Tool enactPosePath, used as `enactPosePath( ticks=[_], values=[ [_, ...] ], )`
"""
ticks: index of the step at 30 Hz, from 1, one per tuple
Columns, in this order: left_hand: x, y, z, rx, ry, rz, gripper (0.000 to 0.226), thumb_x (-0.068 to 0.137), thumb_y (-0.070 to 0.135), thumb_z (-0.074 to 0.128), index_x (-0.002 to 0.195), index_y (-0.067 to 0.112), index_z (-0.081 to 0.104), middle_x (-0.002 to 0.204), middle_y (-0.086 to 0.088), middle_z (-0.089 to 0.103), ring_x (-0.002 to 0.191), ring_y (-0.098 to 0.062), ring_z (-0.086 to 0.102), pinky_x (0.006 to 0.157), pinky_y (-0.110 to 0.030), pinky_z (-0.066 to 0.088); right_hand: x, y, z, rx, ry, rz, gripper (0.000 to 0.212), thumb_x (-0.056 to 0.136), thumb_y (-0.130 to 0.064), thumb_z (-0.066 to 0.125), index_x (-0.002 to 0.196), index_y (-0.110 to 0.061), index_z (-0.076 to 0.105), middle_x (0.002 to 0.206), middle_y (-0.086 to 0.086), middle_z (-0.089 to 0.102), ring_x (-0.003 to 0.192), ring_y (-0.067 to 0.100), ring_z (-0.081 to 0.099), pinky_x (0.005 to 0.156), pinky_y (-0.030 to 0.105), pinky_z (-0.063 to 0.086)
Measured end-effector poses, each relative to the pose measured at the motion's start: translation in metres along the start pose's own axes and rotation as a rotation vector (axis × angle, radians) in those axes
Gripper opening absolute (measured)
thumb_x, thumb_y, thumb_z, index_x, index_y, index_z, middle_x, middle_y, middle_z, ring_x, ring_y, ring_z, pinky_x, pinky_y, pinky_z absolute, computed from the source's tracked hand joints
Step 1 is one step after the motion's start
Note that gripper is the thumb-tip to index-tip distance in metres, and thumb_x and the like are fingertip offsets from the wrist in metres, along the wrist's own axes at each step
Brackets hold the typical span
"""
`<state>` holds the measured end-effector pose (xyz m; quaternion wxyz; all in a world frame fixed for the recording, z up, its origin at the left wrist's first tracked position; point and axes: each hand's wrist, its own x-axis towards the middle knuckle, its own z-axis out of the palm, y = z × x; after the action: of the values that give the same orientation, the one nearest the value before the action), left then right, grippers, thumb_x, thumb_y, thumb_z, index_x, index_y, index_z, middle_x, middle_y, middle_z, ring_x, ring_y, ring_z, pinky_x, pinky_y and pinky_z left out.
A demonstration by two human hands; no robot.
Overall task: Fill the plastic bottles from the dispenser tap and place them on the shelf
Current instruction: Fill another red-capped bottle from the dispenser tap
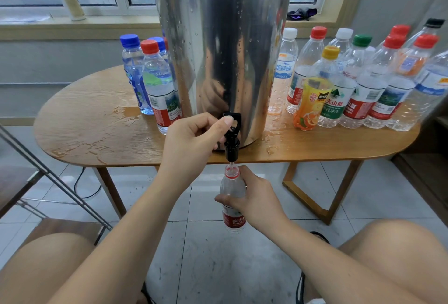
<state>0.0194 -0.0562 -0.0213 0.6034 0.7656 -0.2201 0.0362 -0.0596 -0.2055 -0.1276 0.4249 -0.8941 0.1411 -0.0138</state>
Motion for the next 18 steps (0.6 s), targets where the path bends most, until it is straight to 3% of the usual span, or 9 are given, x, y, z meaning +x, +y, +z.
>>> enactPosePath(
  ticks=[6,11,15,18],
  values=[
    [0.0009,-0.0023,0.0005,-0.017,-0.004,-0.001,0.040,0.100,0.048,0.074,0.073,0.019,0.076,0.070,-0.012,0.070,0.067,-0.021,0.061,0.067,-0.043,0.053,0.0015,0.0002,0.0008,0.002,-0.007,0.009,0.079,0.075,-0.066,0.087,0.141,-0.040,0.051,0.138,-0.010,0.068,0.127,0.024,0.063,0.103,0.049,0.059],
    [0.0002,-0.0009,0.0003,-0.017,-0.005,0.005,0.040,0.101,0.049,0.074,0.074,0.020,0.076,0.069,-0.012,0.069,0.068,-0.026,0.063,0.068,-0.049,0.056,0.0014,0.0012,0.0014,0.013,-0.003,0.009,0.080,0.075,-0.066,0.087,0.142,-0.042,0.050,0.138,-0.011,0.068,0.127,0.023,0.063,0.103,0.049,0.059],
    [-0.0002,-0.0006,0.0006,-0.013,0.001,0.006,0.039,0.101,0.048,0.074,0.074,0.019,0.076,0.070,-0.014,0.069,0.076,-0.041,0.065,0.069,-0.057,0.058,0.0025,0.0007,0.0016,0.014,-0.007,0.018,0.081,0.074,-0.065,0.088,0.142,-0.041,0.051,0.138,-0.009,0.068,0.127,0.024,0.063,0.102,0.050,0.059],
    [-0.0002,-0.0004,0.0001,-0.004,0.001,0.004,0.039,0.101,0.048,0.074,0.075,0.019,0.076,0.070,-0.013,0.069,0.076,-0.040,0.065,0.070,-0.057,0.059,0.0024,0.0014,0.0017,0.016,-0.004,0.014,0.080,0.075,-0.064,0.088,0.142,-0.041,0.051,0.138,-0.010,0.068,0.128,0.024,0.063,0.103,0.049,0.058]
  ],
)
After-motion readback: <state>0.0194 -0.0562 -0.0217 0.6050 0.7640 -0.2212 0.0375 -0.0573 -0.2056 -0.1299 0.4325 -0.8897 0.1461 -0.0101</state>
